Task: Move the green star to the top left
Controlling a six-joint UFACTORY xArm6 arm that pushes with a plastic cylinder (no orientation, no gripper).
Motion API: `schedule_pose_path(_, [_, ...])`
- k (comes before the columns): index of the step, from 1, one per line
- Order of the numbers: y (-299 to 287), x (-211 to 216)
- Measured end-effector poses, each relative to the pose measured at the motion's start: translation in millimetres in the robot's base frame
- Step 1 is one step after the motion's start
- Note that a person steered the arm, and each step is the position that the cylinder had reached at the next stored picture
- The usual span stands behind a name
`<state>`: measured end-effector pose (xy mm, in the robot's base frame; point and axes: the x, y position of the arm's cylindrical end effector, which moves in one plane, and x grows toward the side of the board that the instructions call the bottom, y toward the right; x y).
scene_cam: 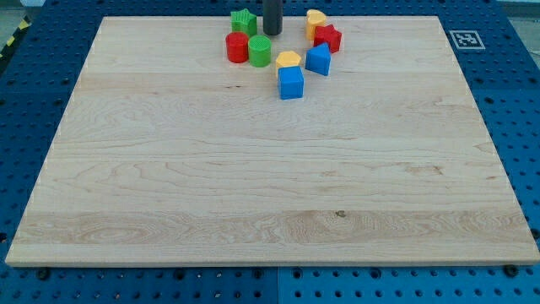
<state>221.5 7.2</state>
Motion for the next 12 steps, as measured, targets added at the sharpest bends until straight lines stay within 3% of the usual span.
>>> schedule_pose_path(1, [3.3, -23.6])
schedule_pose_path(3, [-105.3, -13.1])
schedule_pose_path(4, [-122.5, -9.7])
schedule_pose_path(6, [-44.3, -11.6])
schedule_pose_path(7, [-29.5, 21.7])
schedule_pose_path(9, [-145.7, 41.1])
schedule_pose_path(10, [-139.3, 40.4])
schedule_pose_path(11, [-91.2, 39.5])
schedule_pose_path(12, [-92.9, 17.5])
